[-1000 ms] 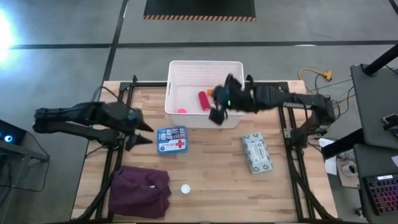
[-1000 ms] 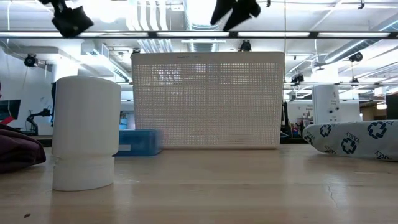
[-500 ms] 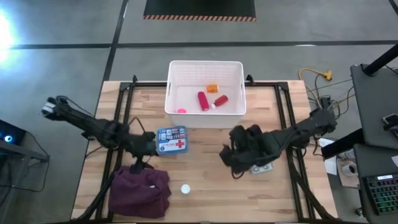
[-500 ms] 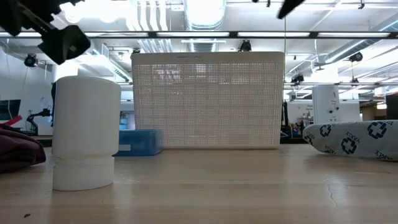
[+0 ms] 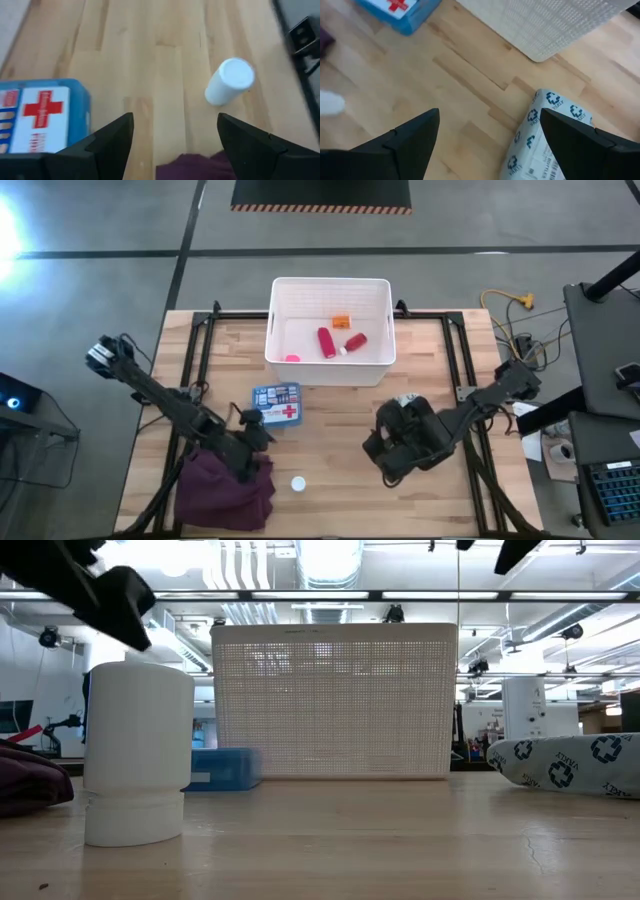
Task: Pick & place medical supplies in basket/bin
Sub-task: Put the white pill bottle into the white bin
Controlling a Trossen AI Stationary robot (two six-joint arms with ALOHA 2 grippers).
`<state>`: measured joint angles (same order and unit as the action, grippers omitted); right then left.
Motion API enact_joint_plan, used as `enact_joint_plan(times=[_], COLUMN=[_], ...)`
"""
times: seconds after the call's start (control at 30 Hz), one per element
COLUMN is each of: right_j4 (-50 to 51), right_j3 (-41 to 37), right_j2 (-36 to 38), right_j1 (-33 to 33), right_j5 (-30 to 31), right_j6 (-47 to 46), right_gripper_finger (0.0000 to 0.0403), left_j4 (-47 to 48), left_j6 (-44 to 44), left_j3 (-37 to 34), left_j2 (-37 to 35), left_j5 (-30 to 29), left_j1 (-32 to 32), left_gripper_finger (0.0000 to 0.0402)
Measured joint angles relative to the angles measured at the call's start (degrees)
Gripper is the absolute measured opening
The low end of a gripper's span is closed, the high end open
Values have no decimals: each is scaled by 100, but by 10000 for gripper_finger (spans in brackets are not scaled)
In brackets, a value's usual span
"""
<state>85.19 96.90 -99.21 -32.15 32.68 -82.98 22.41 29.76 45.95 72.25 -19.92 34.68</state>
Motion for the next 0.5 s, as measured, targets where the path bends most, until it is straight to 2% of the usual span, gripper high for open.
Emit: enact_joint_plan(times=[0.13, 0.33, 0.5], right_j4=[186, 365, 397], right_j3=[-21, -89, -254], right_j2=[6, 10, 12], right_j1=[-42, -183, -389], right_j5=[-88, -322, -321], right_j6=[190, 794, 988], right_gripper_finger=[336, 336, 336], left_j4=[-375, -383, -372], left_j6=[159, 539, 1067], left_j3=[335, 1100, 1575], left_j2=[703, 1701, 2228], left_j5=[-7, 3, 150], left_j1=[-12, 26, 46], left_gripper_finger=[269, 269, 269])
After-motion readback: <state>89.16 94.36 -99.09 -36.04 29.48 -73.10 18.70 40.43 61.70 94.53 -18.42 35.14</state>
